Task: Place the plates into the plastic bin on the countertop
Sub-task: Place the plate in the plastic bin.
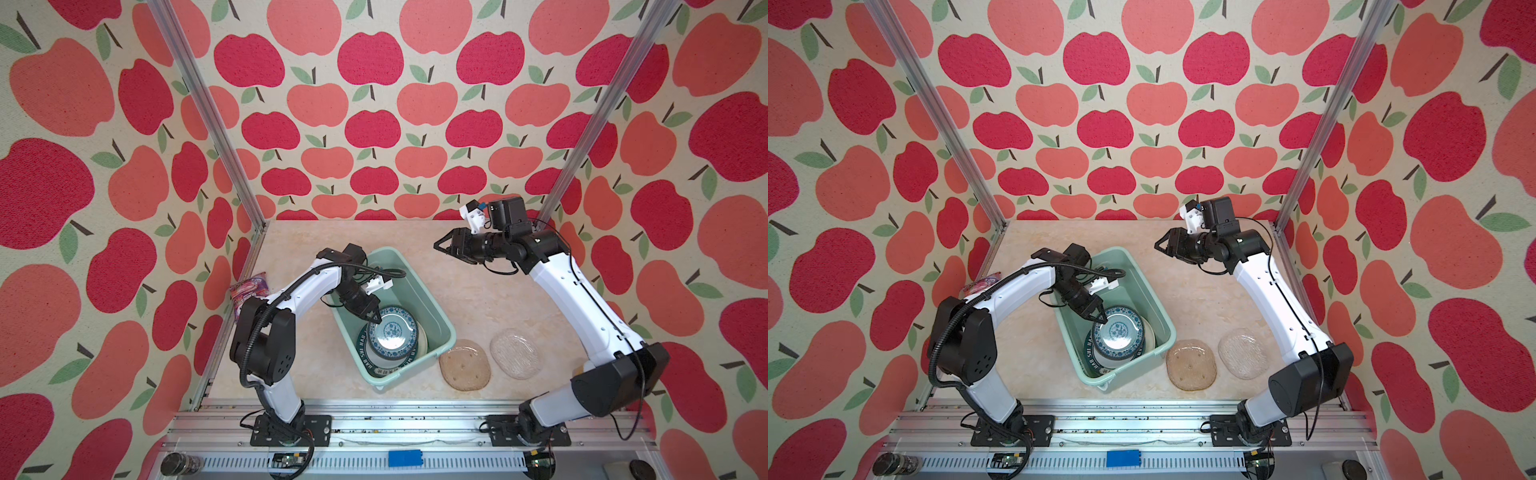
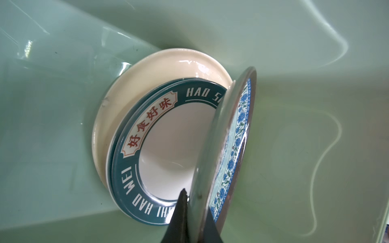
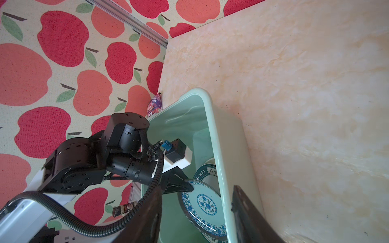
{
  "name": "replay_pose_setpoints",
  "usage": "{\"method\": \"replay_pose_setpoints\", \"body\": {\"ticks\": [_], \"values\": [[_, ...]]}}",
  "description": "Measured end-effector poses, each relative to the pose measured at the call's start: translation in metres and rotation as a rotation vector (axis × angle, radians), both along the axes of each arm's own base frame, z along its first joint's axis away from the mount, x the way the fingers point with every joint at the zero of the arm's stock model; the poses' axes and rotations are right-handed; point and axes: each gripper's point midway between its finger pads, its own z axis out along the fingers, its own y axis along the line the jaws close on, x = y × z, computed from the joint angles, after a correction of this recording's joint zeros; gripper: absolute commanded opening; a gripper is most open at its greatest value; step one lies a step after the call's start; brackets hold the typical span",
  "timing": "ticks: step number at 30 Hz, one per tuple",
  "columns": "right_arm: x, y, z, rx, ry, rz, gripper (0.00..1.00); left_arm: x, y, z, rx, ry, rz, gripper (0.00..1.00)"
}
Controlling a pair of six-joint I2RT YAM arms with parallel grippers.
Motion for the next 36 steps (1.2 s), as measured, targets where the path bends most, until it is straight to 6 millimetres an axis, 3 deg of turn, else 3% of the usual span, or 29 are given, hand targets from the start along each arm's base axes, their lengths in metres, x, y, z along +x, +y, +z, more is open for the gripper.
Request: {"method": "replay_pose_setpoints", "body": {"ticks": [4, 10, 24, 30, 36], "values": [[0.003, 0.001, -0.002, 0.000, 0.008, 0.002, 0.55, 0.000, 0.004, -0.013, 0.018, 0.044, -0.005, 0.00], [0.005, 0.001, -0.002, 0.000, 0.011, 0.001, 0.55, 0.008, 0.009, -0.015, -0.002, 0.059, 0.016, 0.01], [0.008, -0.003, -0.001, 0.003, 0.012, -0.009, 0.55, 0.005, 0.002, -0.027, -0.008, 0.077, -0.003, 0.06], [0.007, -0.002, -0.001, 0.005, 0.013, -0.006, 0.55, 0.002, 0.002, -0.031, -0.005, 0.083, -0.008, 0.17], [0.007, -0.002, -0.001, 0.007, 0.014, -0.004, 0.55, 0.000, 0.008, -0.049, 0.046, 0.104, 0.007, 0.22]]}}
